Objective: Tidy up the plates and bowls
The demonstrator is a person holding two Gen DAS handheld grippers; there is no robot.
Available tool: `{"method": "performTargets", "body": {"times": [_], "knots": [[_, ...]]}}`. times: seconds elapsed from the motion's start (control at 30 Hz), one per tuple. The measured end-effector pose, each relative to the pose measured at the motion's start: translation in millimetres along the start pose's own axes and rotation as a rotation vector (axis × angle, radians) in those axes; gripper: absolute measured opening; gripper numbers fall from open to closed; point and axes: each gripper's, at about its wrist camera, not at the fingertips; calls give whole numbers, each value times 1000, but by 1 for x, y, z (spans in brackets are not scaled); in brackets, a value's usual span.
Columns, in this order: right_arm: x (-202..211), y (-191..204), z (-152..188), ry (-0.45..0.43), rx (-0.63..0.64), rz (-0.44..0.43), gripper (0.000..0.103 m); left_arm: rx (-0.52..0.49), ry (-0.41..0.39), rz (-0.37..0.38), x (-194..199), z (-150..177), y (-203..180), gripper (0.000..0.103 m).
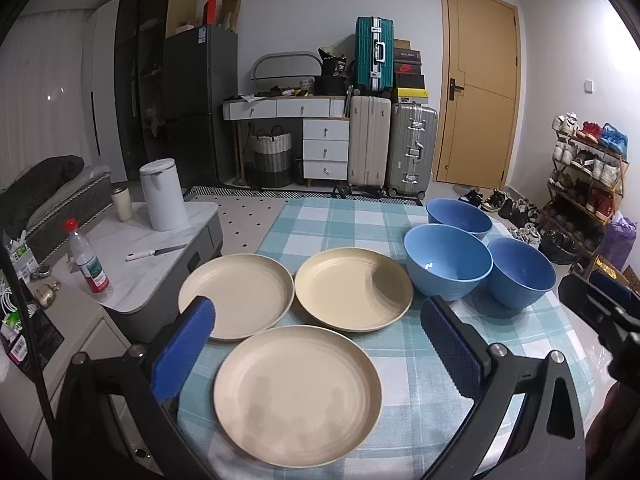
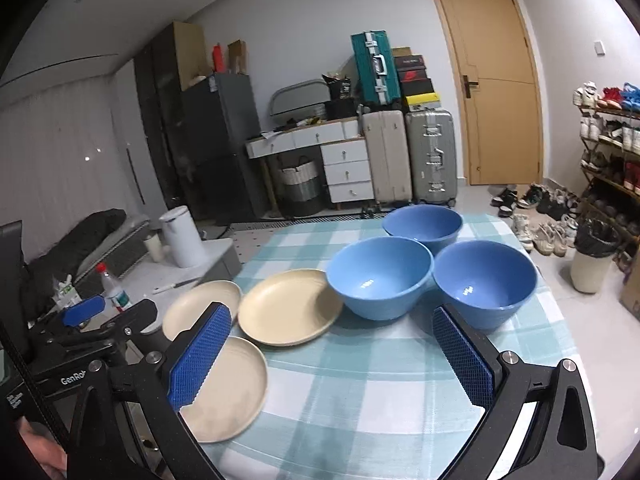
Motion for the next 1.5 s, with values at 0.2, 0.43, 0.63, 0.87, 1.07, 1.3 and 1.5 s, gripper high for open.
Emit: {"method": "performTargets", "body": {"times": [0.2,0.43,0.63,0.87,1.07,1.3,1.5], "knots": [[14,24,-18,-38,67,-196,103,42,-18,-20,9,-6,25,103],[21,78,-46,-104,270,-213,103,105,-49,-105,15,-17,74,103],[4,124,-80,-79,373,-257,103,208,7,-151,-8,-25,131,103],[-60,155,-120,92,381,-397,103,224,121,-227,-53,-26,166,103],[-151,183,-132,227,447,-341,103,223,198,-232,-107,-30,187,103],[-274,209,-135,418,470,-334,101,229,304,-213,-171,-25,203,103],[-363,215,-112,592,481,-288,89,245,365,-159,-207,-21,208,103]]}}
Point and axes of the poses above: each gripper's, at about its wrist camera, not at the fingertips, and x roughly against the way its jaws point, y to its left, z to its underside, and after that the axes turned 8 degrees about y, right-handed
